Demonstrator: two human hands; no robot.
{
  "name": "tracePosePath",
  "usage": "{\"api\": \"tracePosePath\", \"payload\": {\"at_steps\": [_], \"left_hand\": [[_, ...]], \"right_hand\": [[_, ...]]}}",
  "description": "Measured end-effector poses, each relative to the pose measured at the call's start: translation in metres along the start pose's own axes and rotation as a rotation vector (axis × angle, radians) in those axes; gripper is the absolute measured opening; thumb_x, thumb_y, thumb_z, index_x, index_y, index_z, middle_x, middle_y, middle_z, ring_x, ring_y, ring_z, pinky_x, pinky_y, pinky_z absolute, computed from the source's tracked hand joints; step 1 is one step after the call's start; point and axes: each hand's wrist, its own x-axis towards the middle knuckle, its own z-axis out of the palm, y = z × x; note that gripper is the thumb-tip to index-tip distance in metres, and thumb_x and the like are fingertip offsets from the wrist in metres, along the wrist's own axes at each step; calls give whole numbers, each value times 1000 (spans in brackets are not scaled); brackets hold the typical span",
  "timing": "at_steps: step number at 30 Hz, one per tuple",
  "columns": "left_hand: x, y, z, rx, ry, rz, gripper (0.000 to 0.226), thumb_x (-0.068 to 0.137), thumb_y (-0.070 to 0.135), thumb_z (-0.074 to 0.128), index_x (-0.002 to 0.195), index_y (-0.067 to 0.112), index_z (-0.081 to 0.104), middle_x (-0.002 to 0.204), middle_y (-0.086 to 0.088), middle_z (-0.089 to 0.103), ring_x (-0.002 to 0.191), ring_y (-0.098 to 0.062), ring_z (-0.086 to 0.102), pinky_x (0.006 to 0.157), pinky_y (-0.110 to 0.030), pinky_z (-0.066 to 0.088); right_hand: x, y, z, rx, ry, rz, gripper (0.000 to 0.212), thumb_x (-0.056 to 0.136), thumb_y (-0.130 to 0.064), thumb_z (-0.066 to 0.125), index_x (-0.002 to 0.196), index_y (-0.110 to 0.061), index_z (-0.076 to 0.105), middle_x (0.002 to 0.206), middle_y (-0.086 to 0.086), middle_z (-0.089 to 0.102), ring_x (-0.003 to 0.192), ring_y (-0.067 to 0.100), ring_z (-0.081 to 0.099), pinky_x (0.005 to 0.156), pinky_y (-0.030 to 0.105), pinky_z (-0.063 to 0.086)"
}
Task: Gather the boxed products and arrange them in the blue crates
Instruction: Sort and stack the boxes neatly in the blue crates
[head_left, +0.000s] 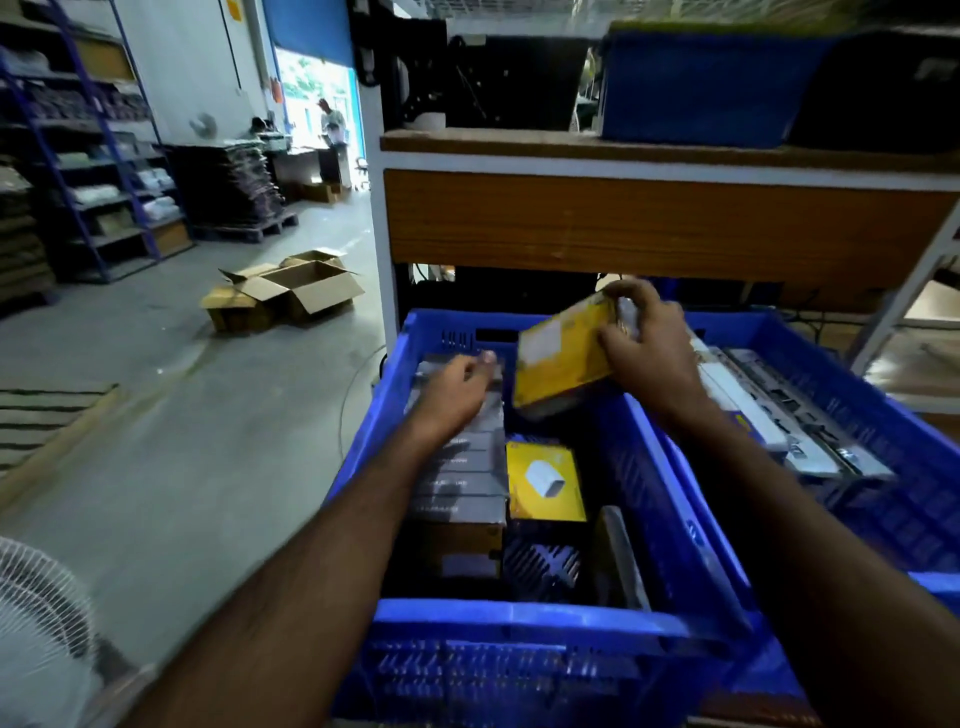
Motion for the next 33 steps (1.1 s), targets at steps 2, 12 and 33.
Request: {"api": "tracePosePath", "payload": {"at_steps": [2,12,33], "left_hand": [[2,0,2,-299,-36,-126,56,99,59,26,107,16,61,108,-9,68,103,-26,64,88,-38,52],[10,-4,0,-581,-22,-188,46,104,40,29,109,15,68,103,-8,71,90,-18,65,64,-25,50],[-7,1,-4,-837,-353,-225,33,93,32,59,118,10,60,112,-10,70,96,-21,69,79,-30,55]], "right_hand": [[-6,5,9,254,28,0,48,85,-19,57,129,-33,45,113,6,54,93,22,59,84,42,53],[-24,23,26,586,-183,266,60,99,-6,48,149,-23,21,93,-4,55,83,24,60,79,51,54],[-27,24,28,966,-284,493,34,93,-2,57,120,-8,39,105,17,60,70,18,69,56,28,57]]}}
